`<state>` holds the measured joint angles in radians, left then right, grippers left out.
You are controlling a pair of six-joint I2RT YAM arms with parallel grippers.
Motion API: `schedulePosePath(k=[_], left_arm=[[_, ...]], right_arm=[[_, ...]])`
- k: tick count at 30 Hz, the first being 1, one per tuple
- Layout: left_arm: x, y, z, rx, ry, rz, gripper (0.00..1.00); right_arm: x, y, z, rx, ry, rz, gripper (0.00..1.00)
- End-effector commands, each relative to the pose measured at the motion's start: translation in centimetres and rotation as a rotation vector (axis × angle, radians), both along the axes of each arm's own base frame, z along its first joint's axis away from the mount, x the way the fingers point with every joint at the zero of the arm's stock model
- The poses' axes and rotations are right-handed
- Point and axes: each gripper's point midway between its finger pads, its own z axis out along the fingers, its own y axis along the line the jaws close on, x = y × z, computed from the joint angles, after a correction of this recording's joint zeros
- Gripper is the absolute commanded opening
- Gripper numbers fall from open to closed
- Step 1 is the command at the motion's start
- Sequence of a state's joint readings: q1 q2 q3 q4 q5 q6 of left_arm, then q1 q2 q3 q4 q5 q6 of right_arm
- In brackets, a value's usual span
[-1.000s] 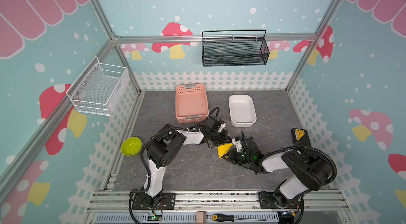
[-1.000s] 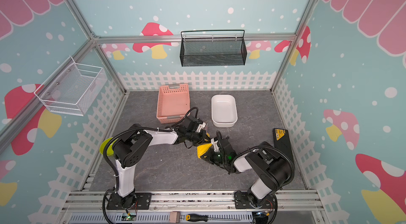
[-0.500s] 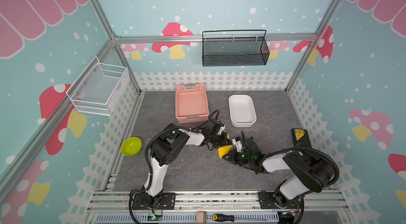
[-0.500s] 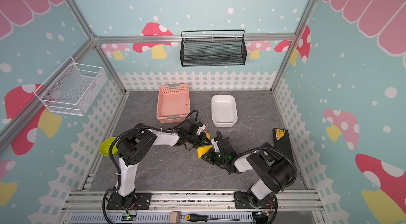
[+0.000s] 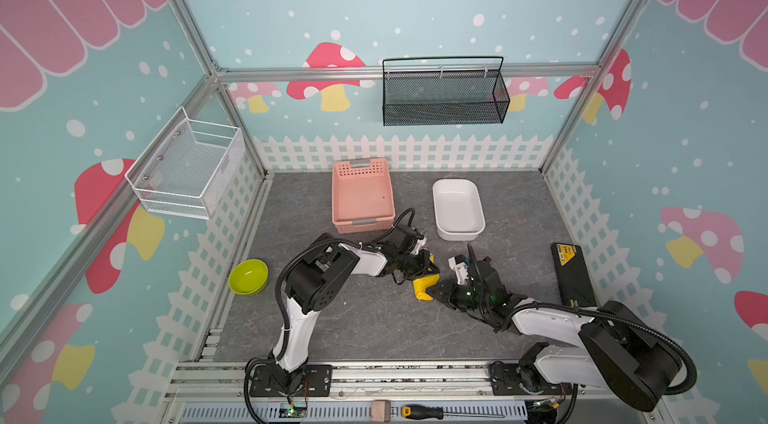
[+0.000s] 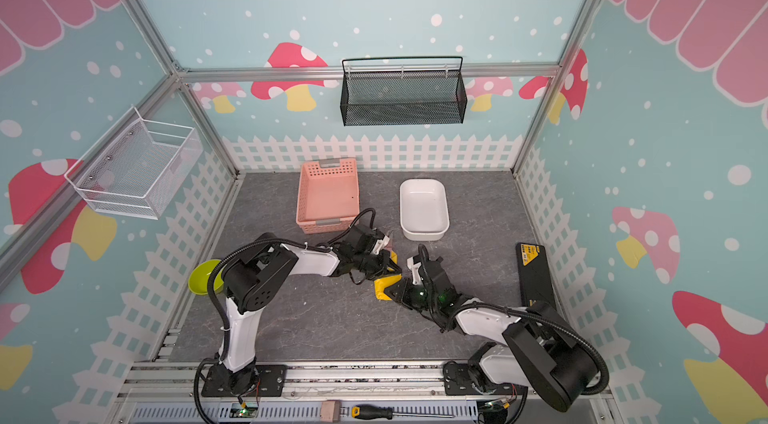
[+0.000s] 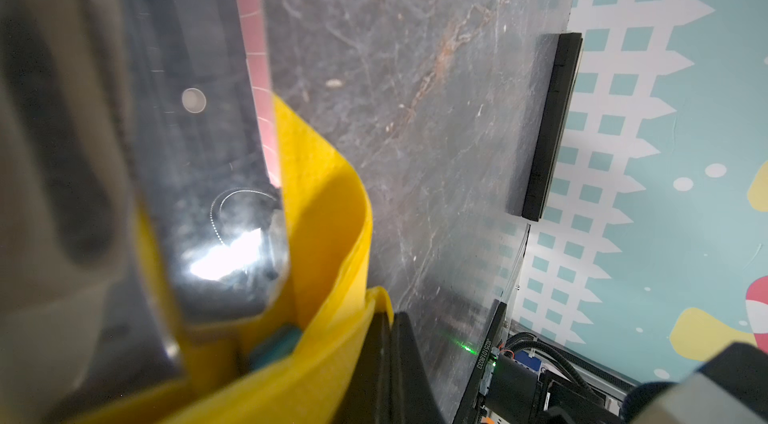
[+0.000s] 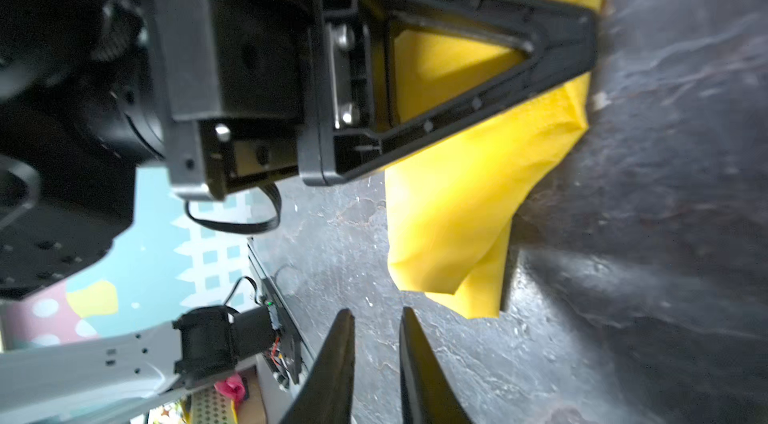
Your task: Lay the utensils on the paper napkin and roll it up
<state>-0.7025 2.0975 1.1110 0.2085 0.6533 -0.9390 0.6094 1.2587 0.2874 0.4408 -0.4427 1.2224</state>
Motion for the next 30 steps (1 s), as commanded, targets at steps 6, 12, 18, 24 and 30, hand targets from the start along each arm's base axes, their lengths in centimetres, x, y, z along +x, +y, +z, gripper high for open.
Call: schedulePosePath(k=[6, 12, 18, 24, 30], left_arm=[[-0.7, 0.5, -2.1, 0.037, 0.032, 0.001, 0.00], [-0.7, 0.5, -2.2, 0.037, 0.034, 0.003, 0.00], [-0.7, 0.5, -2.2, 0.038, 0.033, 0.003, 0.00], [-0.7, 0.5, -2.1, 0.039, 0.032, 0.002, 0.00], [-0.8, 0.5, -2.1, 0.039, 0.032, 0.001, 0.00]], right_arm=[[0.4, 0.0, -0.7, 0.012, 0.053, 0.001, 0.35], [0.8, 1.0, -0.8, 0.056, 0.060, 0.025, 0.34], [1.3, 1.3, -1.1, 0.050, 0.057, 0.025, 0.28], [1.2, 0.8, -1.9, 0.025, 0.070, 0.015, 0.16], [0.8, -0.4, -3.1, -0.051, 0.086, 0.003, 0.00]])
